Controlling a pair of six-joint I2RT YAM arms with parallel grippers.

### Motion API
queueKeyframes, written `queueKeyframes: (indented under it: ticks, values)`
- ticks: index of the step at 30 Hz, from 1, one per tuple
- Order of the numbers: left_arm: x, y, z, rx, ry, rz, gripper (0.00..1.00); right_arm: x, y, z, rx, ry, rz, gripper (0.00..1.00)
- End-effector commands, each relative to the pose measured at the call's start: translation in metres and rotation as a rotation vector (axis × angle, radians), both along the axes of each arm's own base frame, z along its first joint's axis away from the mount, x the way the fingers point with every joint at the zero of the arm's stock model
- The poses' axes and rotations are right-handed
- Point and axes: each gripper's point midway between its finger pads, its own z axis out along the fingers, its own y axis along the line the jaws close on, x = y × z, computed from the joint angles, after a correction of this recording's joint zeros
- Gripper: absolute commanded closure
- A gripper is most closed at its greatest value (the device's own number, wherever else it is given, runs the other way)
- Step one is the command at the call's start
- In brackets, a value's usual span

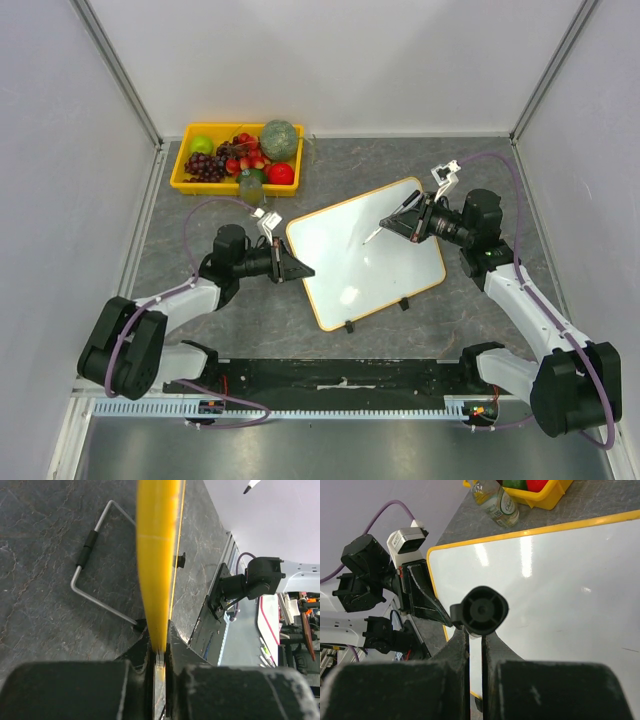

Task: Write a sentence on the whiteboard
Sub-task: Hold the whiteboard at the center of the board.

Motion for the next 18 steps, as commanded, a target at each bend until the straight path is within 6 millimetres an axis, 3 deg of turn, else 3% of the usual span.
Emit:
queueKeyframes:
  ticks: [1, 9, 18]
  values:
    - [-0.021, 0.0, -0.011, -0.002, -0.026, -0.059, 0.98, 0.001, 0.001, 0.016, 0.014, -0.059, 0.011, 1.0]
    - [-0.052, 0.002, -0.018, -0.036, 0.02, -0.103, 0.98, 0.0, 0.001, 0.02, 0.015, -0.062, 0.014, 1.0]
    - [-0.073, -0.022, -0.024, -0.025, 0.055, -0.24, 0.98, -0.009, 0.0, 0.045, 0.037, -0.104, 0.023, 1.0]
